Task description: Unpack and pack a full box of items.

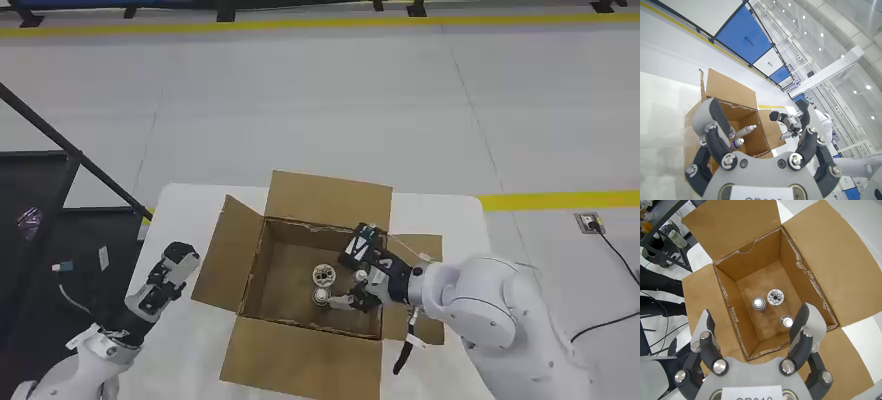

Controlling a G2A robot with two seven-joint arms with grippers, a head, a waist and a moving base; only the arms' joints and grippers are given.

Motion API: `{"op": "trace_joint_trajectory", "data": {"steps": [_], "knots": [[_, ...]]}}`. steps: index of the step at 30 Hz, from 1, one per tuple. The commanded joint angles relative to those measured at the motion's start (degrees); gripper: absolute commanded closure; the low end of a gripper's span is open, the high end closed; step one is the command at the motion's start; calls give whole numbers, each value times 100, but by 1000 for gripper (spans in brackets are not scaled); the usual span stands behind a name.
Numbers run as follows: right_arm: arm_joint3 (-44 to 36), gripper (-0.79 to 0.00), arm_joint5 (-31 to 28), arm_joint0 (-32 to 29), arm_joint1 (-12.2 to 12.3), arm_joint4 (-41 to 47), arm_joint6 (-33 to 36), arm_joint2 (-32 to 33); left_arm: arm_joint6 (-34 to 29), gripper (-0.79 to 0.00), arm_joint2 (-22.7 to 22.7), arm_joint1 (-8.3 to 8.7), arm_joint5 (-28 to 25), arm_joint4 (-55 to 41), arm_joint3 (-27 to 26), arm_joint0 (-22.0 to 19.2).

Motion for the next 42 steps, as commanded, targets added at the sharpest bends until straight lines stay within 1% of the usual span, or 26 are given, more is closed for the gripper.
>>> {"op": "trace_joint_trajectory", "data": {"steps": [1, 5, 6, 7, 10, 11, 12, 14, 17, 23, 24, 25, 26, 27, 29, 35, 36, 40, 42], "knots": [[0, -785, 0, 2, 0, -3, 0, -2, 1, -785, 2, 0, 7, 5, -1, -3], [8, -785, -60, -18, -2, -106, -28, -108, 1, -785, 2, 0, 7, 5, -1, -3], [65, -785, -130, 50, -12, -321, 56, -307, 1, -785, 2, 0, 7, 5, -1, -3], [123, -785, -160, 221, -25, -726, 287, -542, 29, -785, 28, -2, 23, -31, -11, -2], [442, -785, 139, 775, -137, -1824, 859, -1355, 24, -785, 121, 10, 93, -124, -63, -69], [635, -785, 214, 985, -184, -2223, 1146, -1639, 9, -785, 149, 15, 92, -117, -105, -87], [779, -785, 253, 1166, -248, -2368, 1253, -1900, 7, -785, 169, 20, 94, -105, -132, -90], [1192, -785, -55, 1491, -353, -2179, 1170, -2202, 30, -785, 192, 29, 113, -76, -155, -86], [1848, -785, -326, 1880, -481, -1999, 1221, -2495, 48, -785, 235, 40, 118, -40, -180, -43], [2902, -785, -592, 2317, -688, -1575, 1014, -2810, 156, -785, 222, 59, 124, -21, -181, 95], [3052, -708, -630, 2354, -710, -1548, 984, -2843, 178, -785, 215, 62, 121, -25, -184, 114], [3158, -656, -641, 2375, -730, -1516, 957, -2874, 199, -785, 210, 65, 119, -31, -190, 131], [3252, -573, -627, 2389, -747, -1526, 979, -2911, 212, -785, 208, 69, 117, -34, -201, 149], [3332, -449, -584, 2405, -761, -1563, 1010, -2938, 227, -785, 208, 71, 117, -36, -215, 168], [3422, -388, -533, 2417, -784, -1605, 1065, -2985, 248, -785, 212, 78, 120, -33, -242, 198], [3445, -397, -463, 2375, -789, -1701, 1184, -2976, 259, -785, 285, 99, 145, 37, -286, 217], [3443, -422, -420, 2362, -786, -1730, 1155, -2956, 243, -785, 302, 105, 148, 60, -292, 208], [3490, -459, -346, 2323, -785, -1838, 1157, -2929, 247, -785, 372, 121, 136, 221, -343, 211], [3550, -422, -382, 2315, -789, -1817, 1164, -2919, 272, -785, 380, 128, 132, 258, -349, 222]]}}
